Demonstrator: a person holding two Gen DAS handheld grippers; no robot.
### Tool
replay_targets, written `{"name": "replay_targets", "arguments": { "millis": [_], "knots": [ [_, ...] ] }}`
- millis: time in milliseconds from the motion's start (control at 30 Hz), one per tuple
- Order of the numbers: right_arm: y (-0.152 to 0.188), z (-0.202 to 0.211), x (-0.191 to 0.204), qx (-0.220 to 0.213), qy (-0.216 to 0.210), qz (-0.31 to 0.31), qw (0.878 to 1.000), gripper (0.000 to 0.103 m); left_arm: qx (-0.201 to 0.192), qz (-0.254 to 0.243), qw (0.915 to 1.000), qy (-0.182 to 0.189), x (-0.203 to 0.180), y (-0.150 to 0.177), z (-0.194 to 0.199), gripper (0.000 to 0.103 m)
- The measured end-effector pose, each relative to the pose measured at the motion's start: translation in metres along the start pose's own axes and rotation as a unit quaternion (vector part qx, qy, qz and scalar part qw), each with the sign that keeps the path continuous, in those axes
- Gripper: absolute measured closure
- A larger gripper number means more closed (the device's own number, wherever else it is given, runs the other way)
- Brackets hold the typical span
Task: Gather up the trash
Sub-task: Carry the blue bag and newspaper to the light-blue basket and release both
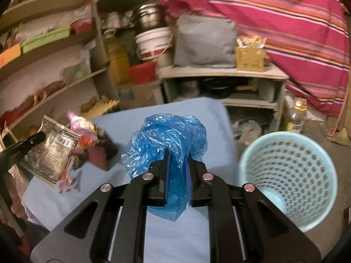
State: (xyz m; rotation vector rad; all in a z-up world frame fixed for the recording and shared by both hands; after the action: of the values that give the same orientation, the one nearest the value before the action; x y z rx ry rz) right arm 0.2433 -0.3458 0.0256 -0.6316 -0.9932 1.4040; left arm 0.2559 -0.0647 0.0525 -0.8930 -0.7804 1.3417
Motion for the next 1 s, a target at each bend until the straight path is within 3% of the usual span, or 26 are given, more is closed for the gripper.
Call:
{"name": "replay_targets", "arguments": {
  "millis": [267,533,700,1000],
  "knots": [
    [-0.031,0.041,-0.092,-0.036,0.072,-0.028,0.996,0.09,-0.038,-0.02,0.9981,0.044,-0.098,-0.029,-0.006,0.094],
    [-0.011,0.052,-0.169,-0.03,0.143,-0.052,0.988,0.09,-0.027,-0.026,0.9932,0.11,-0.206,-0.028,-0.036,0.094],
    [0.002,0.052,-0.199,-0.024,0.162,-0.071,0.984,0.09,-0.014,-0.042,0.9884,0.145,-0.272,-0.018,-0.055,0.094],
    [0.01,0.047,-0.236,-0.015,0.192,-0.094,0.977,0.09,0.003,-0.092,0.9826,0.161,-0.351,-0.001,-0.085,0.094]
  ]
}}
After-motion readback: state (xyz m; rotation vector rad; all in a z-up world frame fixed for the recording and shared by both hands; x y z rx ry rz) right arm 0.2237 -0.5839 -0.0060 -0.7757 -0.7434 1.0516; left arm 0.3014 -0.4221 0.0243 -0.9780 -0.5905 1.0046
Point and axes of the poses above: each gripper's, at about its wrist camera, not at the fingertips, and z roughly against the way its jaws point, x to its left, y to its underside, the point moved 9 cm from there along -z, roughly the way its jaws point, and after that the axes turned 1 degree about -y, right-handed, at the moved point
